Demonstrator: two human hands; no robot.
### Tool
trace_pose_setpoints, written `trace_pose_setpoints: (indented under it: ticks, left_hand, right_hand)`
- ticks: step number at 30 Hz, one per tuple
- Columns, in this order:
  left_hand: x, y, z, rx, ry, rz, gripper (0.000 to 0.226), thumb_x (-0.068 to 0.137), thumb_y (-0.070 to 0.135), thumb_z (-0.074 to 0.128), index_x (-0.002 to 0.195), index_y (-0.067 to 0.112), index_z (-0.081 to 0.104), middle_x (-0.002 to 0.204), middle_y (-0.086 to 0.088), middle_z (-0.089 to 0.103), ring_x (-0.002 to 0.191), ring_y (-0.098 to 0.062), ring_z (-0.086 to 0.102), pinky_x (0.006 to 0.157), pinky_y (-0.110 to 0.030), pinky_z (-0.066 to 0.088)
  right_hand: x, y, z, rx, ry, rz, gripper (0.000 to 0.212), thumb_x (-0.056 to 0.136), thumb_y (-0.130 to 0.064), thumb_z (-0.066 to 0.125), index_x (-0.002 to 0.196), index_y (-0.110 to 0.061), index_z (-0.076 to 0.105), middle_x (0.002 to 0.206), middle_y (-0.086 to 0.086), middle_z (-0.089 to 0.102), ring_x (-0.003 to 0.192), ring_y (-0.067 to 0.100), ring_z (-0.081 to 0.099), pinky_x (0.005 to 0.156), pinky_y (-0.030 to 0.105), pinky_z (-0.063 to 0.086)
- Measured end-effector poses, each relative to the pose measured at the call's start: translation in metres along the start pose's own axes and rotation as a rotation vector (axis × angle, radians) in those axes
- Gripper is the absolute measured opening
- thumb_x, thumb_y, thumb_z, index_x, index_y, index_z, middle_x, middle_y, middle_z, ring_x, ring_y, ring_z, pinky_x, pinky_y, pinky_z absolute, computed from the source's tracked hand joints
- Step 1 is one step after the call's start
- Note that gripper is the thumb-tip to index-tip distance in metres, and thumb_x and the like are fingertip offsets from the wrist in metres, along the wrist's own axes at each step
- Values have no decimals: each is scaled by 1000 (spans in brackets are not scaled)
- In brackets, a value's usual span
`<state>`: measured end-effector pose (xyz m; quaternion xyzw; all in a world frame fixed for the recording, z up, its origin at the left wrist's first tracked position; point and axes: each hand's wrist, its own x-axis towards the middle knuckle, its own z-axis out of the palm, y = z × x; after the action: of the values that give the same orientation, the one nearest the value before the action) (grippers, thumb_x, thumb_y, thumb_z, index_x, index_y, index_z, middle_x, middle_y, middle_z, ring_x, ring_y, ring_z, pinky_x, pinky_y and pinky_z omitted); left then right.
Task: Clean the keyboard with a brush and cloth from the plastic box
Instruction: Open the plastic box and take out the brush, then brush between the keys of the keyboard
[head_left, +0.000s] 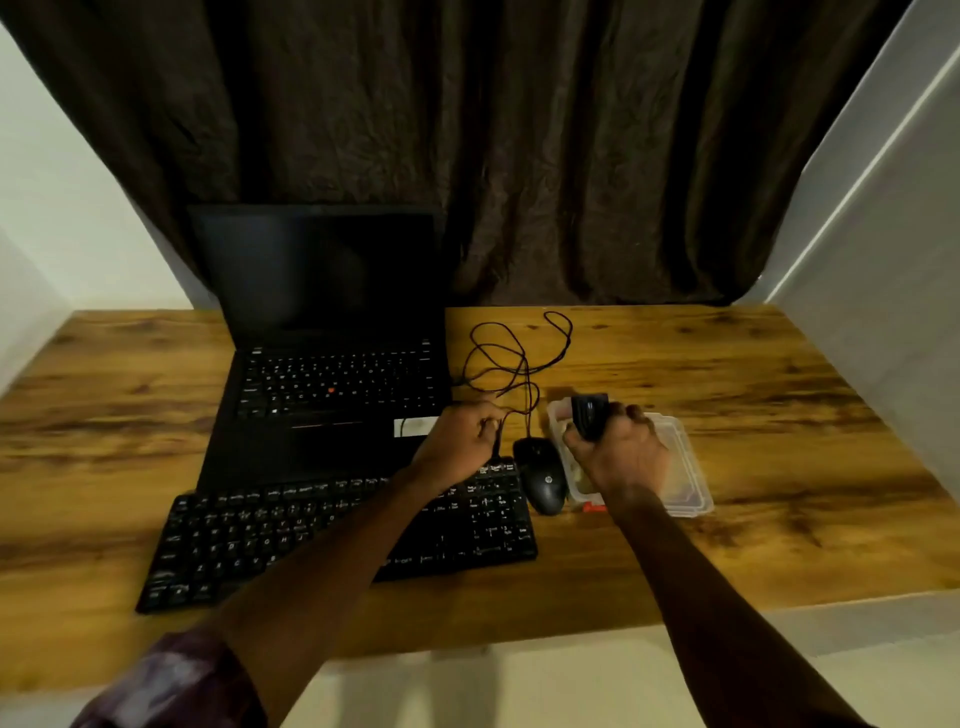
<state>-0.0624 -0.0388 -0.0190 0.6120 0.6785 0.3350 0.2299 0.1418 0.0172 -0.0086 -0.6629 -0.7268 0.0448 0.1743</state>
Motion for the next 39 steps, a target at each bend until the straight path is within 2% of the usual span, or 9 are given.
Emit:
trace_pose_setpoints:
  ticks: [3, 6, 9, 11, 15, 23, 26, 31, 39]
  left_hand:
    - [-10, -10, -23, -92, 45, -58, 24, 98, 10, 54, 115, 11, 70, 105, 1, 69, 79, -4, 62, 74, -13, 48]
    - [-17, -14, -38, -242, 101, -130, 21, 99, 18, 55, 113, 16, 71, 103, 3, 71, 89, -6, 65, 77, -20, 49]
    - [-30, -8, -56, -505, 111, -171, 22, 102, 28, 51, 113, 23, 69, 94, 3, 71, 76, -7, 64, 67, -30, 51]
    - [-39, -2, -72, -683, 103, -203, 21, 104, 31, 47, 113, 29, 67, 96, 4, 69, 83, -12, 65, 71, -40, 58]
    - [-56, -4, -103, -837, 108, -218, 29, 107, 28, 40, 122, 27, 64, 110, 5, 71, 99, -12, 67, 82, -29, 56]
    - [-82, -30, -144, -880, 175, -169, 28, 105, 17, 44, 118, 29, 65, 110, 1, 74, 101, -20, 71, 82, -36, 59]
    - [-89, -36, -151, -883, 174, -156, 28, 105, 17, 45, 119, 31, 64, 104, 5, 75, 92, -20, 71, 76, -30, 59]
    - [-93, -43, -156, -850, 170, -129, 33, 104, 18, 48, 135, 24, 59, 118, 2, 72, 108, -15, 68, 84, -31, 58]
    - [-93, -44, -159, -804, 203, -76, 33, 102, 10, 51, 130, 24, 62, 112, 2, 74, 106, -15, 69, 84, -34, 60]
  right_hand:
    - [-6, -24, 0, 404, 33, -43, 55, 79, -51, 73, 118, -15, 62, 115, 7, 60, 105, 23, 58, 78, 32, 53]
    - [-18, -69, -4, 964, -131, 72, 42, 83, -34, 77, 117, -19, 58, 107, 2, 68, 94, 18, 68, 73, 28, 58]
    - [-30, -110, 3, 1244, -295, 146, 38, 87, -32, 76, 119, -20, 59, 112, 3, 72, 100, 18, 70, 86, 38, 60]
    - [-37, -131, 8, 1298, -374, 80, 40, 88, -34, 75, 122, -20, 59, 116, 4, 71, 101, 23, 72, 84, 44, 61]
    - [-54, -166, 5, 1381, -505, -55, 38, 97, -26, 64, 132, -20, 50, 121, 8, 68, 94, 28, 74, 62, 36, 61]
    - [-73, -210, 7, 1316, -570, -147, 35, 105, -18, 48, 139, -17, 47, 122, 12, 64, 87, 14, 70, 59, 33, 55]
    - [-78, -218, 10, 1263, -536, -182, 34, 105, -24, 48, 139, -22, 49, 123, 4, 65, 94, 10, 69, 68, 33, 55]
    - [-83, -230, 12, 1264, -466, -182, 28, 105, -30, 48, 131, -27, 56, 120, -3, 67, 107, 7, 66, 87, 24, 52]
    - [-80, -243, 14, 1268, -307, -108, 35, 88, -63, 57, 107, -36, 70, 95, 4, 73, 90, 29, 70, 80, 55, 58]
